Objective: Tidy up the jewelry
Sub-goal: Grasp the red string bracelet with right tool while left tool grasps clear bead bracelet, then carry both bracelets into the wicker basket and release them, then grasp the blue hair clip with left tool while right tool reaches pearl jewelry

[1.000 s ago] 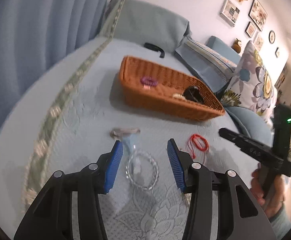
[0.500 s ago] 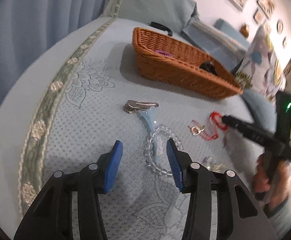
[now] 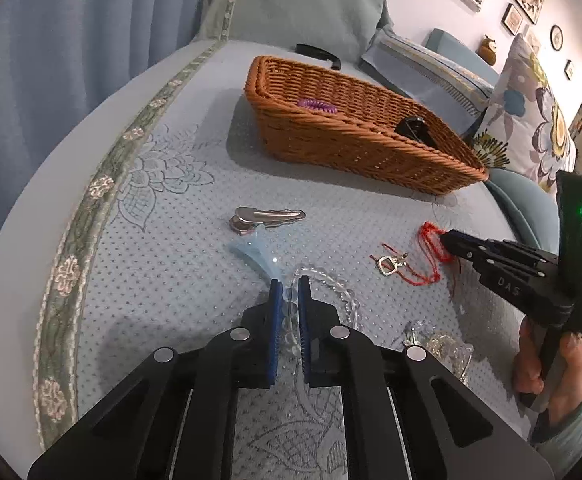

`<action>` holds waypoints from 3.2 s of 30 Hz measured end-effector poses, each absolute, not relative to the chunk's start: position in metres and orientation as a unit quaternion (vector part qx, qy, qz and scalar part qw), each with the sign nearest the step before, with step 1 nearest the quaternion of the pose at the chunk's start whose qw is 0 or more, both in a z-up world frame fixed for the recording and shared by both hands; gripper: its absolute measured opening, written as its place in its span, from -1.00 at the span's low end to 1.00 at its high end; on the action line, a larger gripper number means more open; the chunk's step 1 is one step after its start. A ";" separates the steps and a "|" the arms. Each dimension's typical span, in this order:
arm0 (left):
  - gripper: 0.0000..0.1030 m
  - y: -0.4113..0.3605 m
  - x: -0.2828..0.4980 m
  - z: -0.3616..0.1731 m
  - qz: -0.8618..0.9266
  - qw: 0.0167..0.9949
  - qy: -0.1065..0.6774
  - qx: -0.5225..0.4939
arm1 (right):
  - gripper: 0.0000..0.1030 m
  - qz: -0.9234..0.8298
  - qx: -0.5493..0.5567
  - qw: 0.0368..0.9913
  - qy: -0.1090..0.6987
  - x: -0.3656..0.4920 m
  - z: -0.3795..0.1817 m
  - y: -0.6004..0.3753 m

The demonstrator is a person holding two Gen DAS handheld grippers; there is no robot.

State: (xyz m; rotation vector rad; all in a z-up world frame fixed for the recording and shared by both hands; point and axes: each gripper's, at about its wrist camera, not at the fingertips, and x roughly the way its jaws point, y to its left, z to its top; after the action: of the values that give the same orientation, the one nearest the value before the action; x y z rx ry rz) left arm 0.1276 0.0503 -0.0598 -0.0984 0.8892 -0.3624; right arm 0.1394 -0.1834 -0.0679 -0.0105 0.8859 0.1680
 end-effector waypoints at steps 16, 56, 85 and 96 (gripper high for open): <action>-0.88 0.057 0.098 -0.016 -0.252 0.897 0.350 -0.094 | -0.94 0.113 0.044 0.919 0.374 0.113 -0.026 -0.196; -0.88 -0.047 0.260 0.020 -0.231 0.917 0.321 -0.052 | -0.94 0.040 0.065 0.910 0.408 0.259 0.001 -0.220; 0.36 0.063 0.082 0.030 -0.152 0.943 0.285 -0.081 | -0.39 0.105 0.070 0.917 0.379 0.066 -0.002 -0.173; 0.22 0.074 0.096 -0.034 -0.137 0.922 0.353 -0.083 | -0.39 0.142 0.054 0.897 0.415 0.032 -0.052 -0.145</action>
State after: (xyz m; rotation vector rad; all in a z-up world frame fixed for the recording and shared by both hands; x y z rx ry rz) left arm 0.0957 0.0741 -0.0338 -0.1705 0.7255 -0.2817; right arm 0.0315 -0.1448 -0.0516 0.1126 0.8596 0.2950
